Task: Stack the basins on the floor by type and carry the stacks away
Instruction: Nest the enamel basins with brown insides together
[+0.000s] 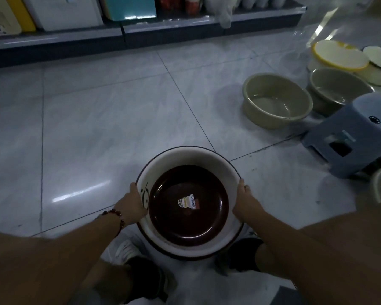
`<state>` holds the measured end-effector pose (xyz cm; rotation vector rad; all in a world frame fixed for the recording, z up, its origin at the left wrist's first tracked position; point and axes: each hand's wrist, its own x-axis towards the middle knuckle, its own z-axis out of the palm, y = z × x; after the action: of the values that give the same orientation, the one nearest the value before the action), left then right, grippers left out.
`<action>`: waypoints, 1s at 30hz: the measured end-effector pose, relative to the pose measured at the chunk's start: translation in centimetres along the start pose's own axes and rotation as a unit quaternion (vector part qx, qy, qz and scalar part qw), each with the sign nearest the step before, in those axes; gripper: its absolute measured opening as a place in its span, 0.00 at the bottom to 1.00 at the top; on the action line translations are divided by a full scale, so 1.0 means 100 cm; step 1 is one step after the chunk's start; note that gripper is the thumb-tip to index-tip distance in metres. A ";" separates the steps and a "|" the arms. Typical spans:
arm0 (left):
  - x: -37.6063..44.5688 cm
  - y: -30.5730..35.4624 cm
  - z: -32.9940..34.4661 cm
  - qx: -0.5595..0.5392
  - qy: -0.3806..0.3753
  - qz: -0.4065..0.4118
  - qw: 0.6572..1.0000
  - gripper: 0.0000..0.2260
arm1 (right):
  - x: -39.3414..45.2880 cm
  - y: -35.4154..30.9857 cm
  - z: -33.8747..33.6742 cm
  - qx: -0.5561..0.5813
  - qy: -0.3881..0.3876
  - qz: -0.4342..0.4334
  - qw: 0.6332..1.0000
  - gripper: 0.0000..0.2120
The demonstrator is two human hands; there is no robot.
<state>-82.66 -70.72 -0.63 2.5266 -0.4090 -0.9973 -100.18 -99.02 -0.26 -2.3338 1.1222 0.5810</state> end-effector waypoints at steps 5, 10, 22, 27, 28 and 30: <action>0.011 0.011 -0.004 0.132 -0.067 -0.065 0.987 0.45 | -0.002 0.000 -0.014 -0.049 -0.024 -0.022 0.998 0.43; 0.033 0.067 -0.035 0.380 0.032 0.026 0.924 0.37 | 0.017 -0.001 -0.062 -0.084 -0.061 -0.086 0.991 0.30; 0.190 0.272 -0.053 0.401 -0.017 0.254 0.880 0.36 | 0.179 -0.040 -0.176 -0.104 0.018 -0.063 0.992 0.35; 0.142 0.369 -0.126 0.446 -0.058 0.227 0.864 0.38 | 0.115 0.012 -0.317 -0.085 0.023 -0.008 0.996 0.35; 0.123 0.399 -0.147 0.450 -0.063 0.223 0.862 0.39 | 0.092 0.023 -0.353 -0.075 0.021 0.007 0.997 0.34; 0.075 0.463 -0.188 0.451 -0.070 0.221 0.862 0.39 | 0.044 0.042 -0.424 -0.049 0.016 0.035 0.998 0.35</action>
<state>-69.95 -109.85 28.79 2.8574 -1.7626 -0.9220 -94.08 -128.83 29.88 -2.4027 1.2202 0.6399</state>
